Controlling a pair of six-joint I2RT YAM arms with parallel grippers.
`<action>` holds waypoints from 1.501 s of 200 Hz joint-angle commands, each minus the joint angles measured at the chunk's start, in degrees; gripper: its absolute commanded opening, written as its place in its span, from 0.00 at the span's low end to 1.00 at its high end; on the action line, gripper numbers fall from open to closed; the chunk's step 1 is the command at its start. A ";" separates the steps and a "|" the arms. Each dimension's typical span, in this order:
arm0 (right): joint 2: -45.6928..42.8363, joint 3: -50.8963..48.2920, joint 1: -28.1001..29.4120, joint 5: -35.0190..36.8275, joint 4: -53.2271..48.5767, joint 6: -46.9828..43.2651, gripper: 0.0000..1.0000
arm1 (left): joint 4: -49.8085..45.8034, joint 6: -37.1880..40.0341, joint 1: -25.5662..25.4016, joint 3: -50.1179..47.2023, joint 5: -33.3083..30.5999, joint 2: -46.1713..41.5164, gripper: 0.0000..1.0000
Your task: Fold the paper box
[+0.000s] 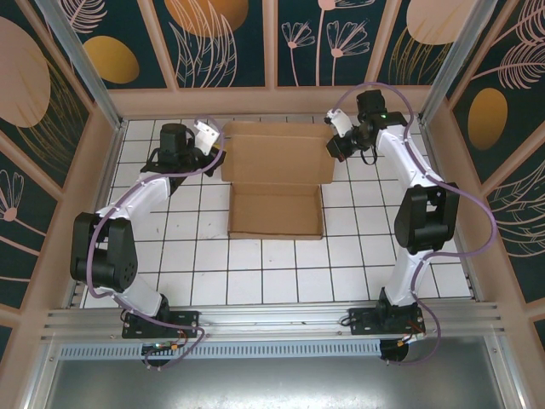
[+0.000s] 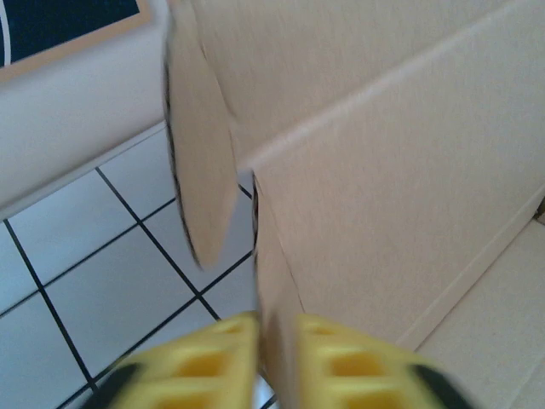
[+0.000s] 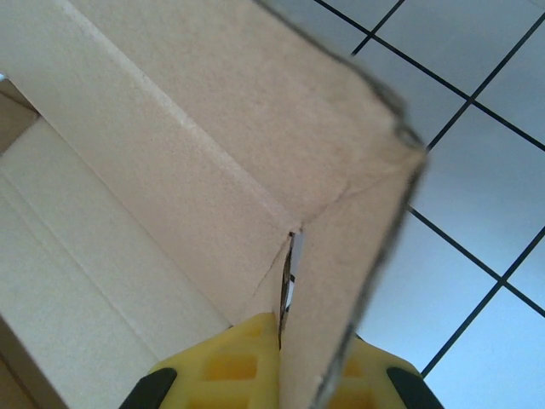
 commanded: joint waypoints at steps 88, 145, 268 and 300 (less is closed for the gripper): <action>-7.44 -5.89 0.62 7.31 4.41 -2.67 0.00 | -18.38 3.71 0.04 11.50 -6.13 1.29 0.38; -8.63 -6.03 1.83 7.68 4.53 -3.62 0.00 | -24.84 6.93 -0.08 17.75 2.04 5.36 0.46; -9.19 -6.27 4.29 12.85 4.18 -3.42 0.00 | -28.66 4.84 -0.22 23.41 5.50 12.15 0.00; -9.56 -6.71 6.15 14.83 4.80 -3.05 0.00 | -26.41 3.76 -0.37 23.08 8.27 11.38 0.07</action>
